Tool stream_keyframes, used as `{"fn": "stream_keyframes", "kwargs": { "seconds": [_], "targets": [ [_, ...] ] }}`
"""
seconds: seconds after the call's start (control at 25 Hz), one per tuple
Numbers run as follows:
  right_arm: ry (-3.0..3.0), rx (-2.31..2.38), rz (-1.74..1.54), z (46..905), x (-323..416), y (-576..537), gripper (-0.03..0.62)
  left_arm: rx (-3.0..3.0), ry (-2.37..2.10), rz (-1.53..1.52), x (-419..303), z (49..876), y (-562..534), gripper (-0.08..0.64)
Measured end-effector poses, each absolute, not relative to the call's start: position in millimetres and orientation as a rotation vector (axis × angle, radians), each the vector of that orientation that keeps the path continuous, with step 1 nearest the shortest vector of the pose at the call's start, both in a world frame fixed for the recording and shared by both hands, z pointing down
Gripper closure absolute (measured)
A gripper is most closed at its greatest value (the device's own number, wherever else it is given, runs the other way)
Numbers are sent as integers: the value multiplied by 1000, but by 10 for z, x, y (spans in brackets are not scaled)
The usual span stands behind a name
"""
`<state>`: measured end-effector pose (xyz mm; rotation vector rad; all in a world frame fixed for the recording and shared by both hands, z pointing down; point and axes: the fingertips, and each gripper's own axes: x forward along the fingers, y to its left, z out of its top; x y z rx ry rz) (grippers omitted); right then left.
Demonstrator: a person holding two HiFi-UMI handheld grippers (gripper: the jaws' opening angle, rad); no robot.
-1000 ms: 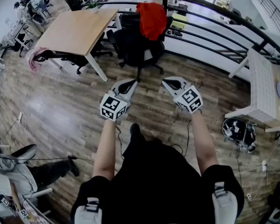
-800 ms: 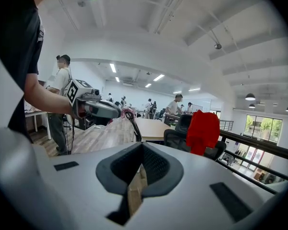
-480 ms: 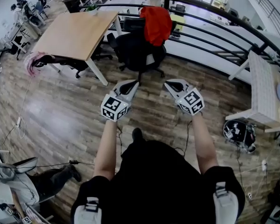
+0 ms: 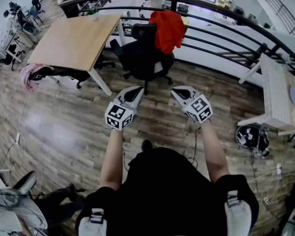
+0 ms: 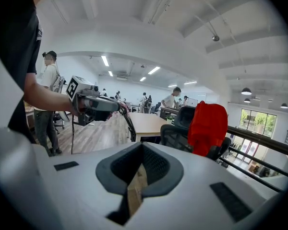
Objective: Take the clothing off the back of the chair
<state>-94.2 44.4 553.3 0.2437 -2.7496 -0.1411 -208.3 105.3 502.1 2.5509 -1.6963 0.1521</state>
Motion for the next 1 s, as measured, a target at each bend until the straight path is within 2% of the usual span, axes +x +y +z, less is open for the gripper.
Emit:
{"fn": "stream_keyframes", "kwargs": {
  "seconds": [0.4, 1.0],
  "targets": [
    [-2717, 391, -103, 5730, -1126, 218, 595, 2594, -1623, 128, -2552, 5079, 786, 557],
    [-2700, 471, -34, 5909, -1286, 157, 594, 2617, -1526, 157, -2733, 5238, 638, 557]
  ]
}}
